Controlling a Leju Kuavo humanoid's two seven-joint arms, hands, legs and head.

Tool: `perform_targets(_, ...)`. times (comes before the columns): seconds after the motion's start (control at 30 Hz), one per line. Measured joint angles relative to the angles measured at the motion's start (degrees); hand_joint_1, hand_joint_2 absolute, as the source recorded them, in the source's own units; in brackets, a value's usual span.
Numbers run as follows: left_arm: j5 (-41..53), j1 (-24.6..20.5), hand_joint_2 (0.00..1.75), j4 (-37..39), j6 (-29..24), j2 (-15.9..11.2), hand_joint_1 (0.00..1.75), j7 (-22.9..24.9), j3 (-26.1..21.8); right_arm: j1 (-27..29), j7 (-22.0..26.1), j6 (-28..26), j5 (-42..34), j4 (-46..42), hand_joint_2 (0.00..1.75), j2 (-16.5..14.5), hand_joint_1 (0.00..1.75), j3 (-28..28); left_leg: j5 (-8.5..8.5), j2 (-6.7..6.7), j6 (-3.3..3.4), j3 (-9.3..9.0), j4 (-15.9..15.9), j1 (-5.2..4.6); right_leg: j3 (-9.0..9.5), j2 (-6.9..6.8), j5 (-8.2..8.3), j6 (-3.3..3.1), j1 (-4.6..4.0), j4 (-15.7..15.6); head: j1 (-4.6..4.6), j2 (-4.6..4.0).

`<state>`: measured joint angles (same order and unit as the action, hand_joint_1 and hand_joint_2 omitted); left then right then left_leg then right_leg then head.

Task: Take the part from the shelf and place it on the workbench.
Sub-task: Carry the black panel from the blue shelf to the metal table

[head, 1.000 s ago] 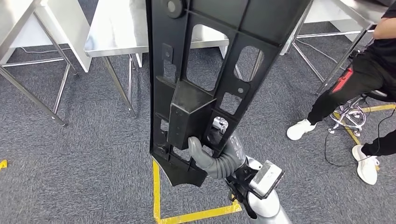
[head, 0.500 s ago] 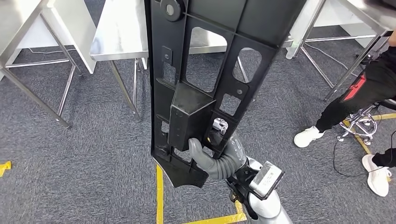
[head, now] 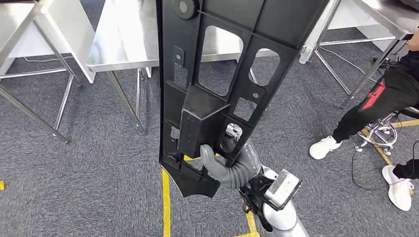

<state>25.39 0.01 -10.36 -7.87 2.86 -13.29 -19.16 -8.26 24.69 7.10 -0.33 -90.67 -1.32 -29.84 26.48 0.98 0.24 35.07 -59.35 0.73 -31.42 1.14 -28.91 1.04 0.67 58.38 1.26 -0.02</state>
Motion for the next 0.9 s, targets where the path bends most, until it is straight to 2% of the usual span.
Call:
perform_targets(0.07,0.1,0.0,1.75,0.0,0.0,0.0,0.00,0.1,0.0,0.0,0.0,0.0,0.0,0.0,1.75,0.0,1.75,0.0,-0.12,-0.44,0.69,-0.18,0.4,-0.14,-0.08,0.15,-0.17,0.57,0.15,0.0,-0.01,0.00)
perform_targets(0.13,0.3,-0.1,1.75,0.0,-0.2,0.1,0.00,0.1,0.0,-0.1,0.0,0.0,0.0,-0.1,1.75,0.0,1.75,0.0,-0.26,-1.14,1.52,-0.77,1.2,0.06,-1.56,-0.06,-1.51,0.77,0.11,2.7,0.12,0.00)
perform_targets(0.23,0.3,-0.1,1.75,0.0,-0.5,0.1,0.00,0.1,0.0,-0.1,0.0,0.0,0.0,-0.1,1.75,0.1,1.75,0.0,0.03,-2.28,2.19,-1.21,1.4,0.13,-7.65,-0.36,-4.97,0.58,0.11,13.3,0.29,0.00)
perform_targets(0.27,0.3,-0.1,1.75,0.0,-0.6,0.1,0.00,0.1,0.0,0.0,0.0,0.0,0.0,0.0,1.75,0.2,1.75,0.0,0.17,-2.65,2.22,-1.31,1.4,0.13,-9.24,-0.41,-5.27,0.78,0.13,15.6,0.29,0.00)
perform_targets(0.3,0.3,-0.1,1.75,0.0,-0.7,0.2,0.00,0.1,0.0,0.1,0.0,0.0,0.0,0.0,1.75,0.3,1.75,0.0,0.34,-3.05,2.17,-1.46,1.4,0.14,-9.73,-0.55,-4.64,1.17,0.16,15.7,0.29,0.00)
perform_targets(0.33,0.3,-0.1,1.75,0.0,-0.7,0.2,0.00,0.1,0.0,0.0,0.0,0.0,0.0,0.0,1.75,0.4,1.75,0.0,0.53,-3.44,2.06,-1.70,1.4,0.17,-8.97,-0.90,-3.19,1.67,0.19,13.5,0.29,0.00)
perform_targets(0.37,0.3,-0.1,1.75,0.0,-0.8,0.3,0.00,0.1,0.0,0.0,0.0,0.0,0.0,0.0,1.75,0.4,1.75,0.0,0.78,-3.84,1.85,-2.04,1.4,0.19,-7.18,-1.84,-1.22,2.13,0.21,9.4,0.30,0.00)
perform_targets(0.4,0.3,-0.1,1.75,0.0,-0.8,0.3,0.00,0.1,0.0,0.0,0.0,0.0,0.0,0.0,1.75,0.4,1.75,0.0,1.08,-4.22,1.56,-2.38,1.4,0.02,-5.27,-3.24,0.48,2.32,0.14,5.3,0.30,0.00)
perform_targets(0.43,0.3,-0.1,1.75,0.0,-0.8,0.3,0.00,0.1,0.0,0.0,0.0,0.0,0.0,0.0,1.75,0.4,1.75,0.0,1.37,-4.55,1.23,-2.66,1.3,-0.15,-3.71,-4.23,1.69,2.20,0.03,2.2,0.28,0.00)
perform_targets(0.47,0.3,-0.1,1.75,0.0,-0.8,0.3,0.00,0.1,0.0,-0.1,0.0,0.0,0.0,0.0,1.75,0.3,1.75,0.0,1.61,-4.95,0.92,-2.90,1.3,-0.35,-2.82,-4.87,2.29,1.85,-0.08,0.4,0.26,0.00)
perform_targets(0.5,0.3,-0.1,1.75,0.0,-0.9,0.3,0.00,0.1,0.0,-0.1,0.0,0.0,0.0,0.0,1.75,0.3,1.75,0.0,1.76,-5.38,0.68,-3.08,1.4,-0.51,-2.66,-4.76,2.37,1.41,-0.22,0.0,0.23,0.00)
perform_targets(0.57,0.3,-0.2,1.75,0.0,-0.9,0.3,0.00,0.1,0.0,0.0,0.0,0.0,0.0,-0.1,1.75,0.2,1.75,0.0,2.06,-6.10,0.16,-3.33,1.5,-0.33,-2.64,-3.30,2.54,0.64,0.02,-0.2,0.20,0.00)
perform_targets(0.63,0.4,-0.3,1.75,0.0,-0.9,0.4,0.00,0.1,0.0,-0.1,0.0,0.0,0.0,-0.1,1.75,0.1,1.75,0.1,3.78,-4.61,-0.41,-2.57,-0.6,-0.01,-2.49,-2.03,2.68,-0.11,0.54,-0.3,0.14,0.00)
perform_targets(0.7,0.5,-0.3,1.75,0.0,-1.0,0.5,0.00,0.1,0.0,-0.1,0.0,0.0,0.0,-0.1,1.75,0.0,1.75,0.1,7.31,-2.08,-0.74,0.45,-7.2,0.15,-2.39,-0.81,2.68,-0.73,0.70,-0.4,0.04,0.00)
perform_targets(0.73,0.5,-0.2,1.75,0.0,-1.0,0.5,0.00,0.1,0.0,-0.1,0.0,0.0,0.0,-0.1,1.75,0.0,1.75,0.1,8.87,-1.43,-0.83,2.42,-11.1,0.18,-2.38,-0.17,2.69,-0.91,0.64,-0.3,0.02,0.00)
perform_targets(0.77,0.5,-0.1,1.75,0.0,-1.0,0.5,0.00,0.1,0.0,0.0,0.0,0.0,0.0,-0.1,1.75,0.0,1.75,0.1,9.56,-1.14,-0.86,4.05,-13.9,0.18,-2.36,0.45,2.68,-0.97,0.57,-0.3,0.02,0.00)
perform_targets(0.8,0.5,0.0,1.75,0.0,-0.9,0.5,0.00,0.0,0.0,0.0,0.0,0.0,0.0,-0.1,1.75,0.0,1.75,0.1,9.13,-1.04,-0.83,4.86,-14.8,0.20,-2.29,0.99,2.65,-1.00,0.52,-0.3,0.02,0.00)
perform_targets(0.83,0.5,-0.1,1.75,0.0,-0.9,0.5,0.00,-0.2,0.0,0.1,0.0,0.0,0.0,0.0,1.75,0.0,1.75,0.1,7.59,-0.99,-0.75,4.63,-13.5,0.22,-2.16,1.47,2.62,-1.02,0.50,-0.3,0.02,0.00)
perform_targets(0.9,0.6,-0.2,1.75,0.0,-0.7,0.5,0.00,-0.9,0.0,0.0,0.0,0.0,0.0,0.0,1.75,0.0,1.75,0.1,3.18,-0.69,-0.44,1.79,-6.5,0.34,-1.82,2.19,2.46,-0.96,0.48,-0.3,0.02,0.00)
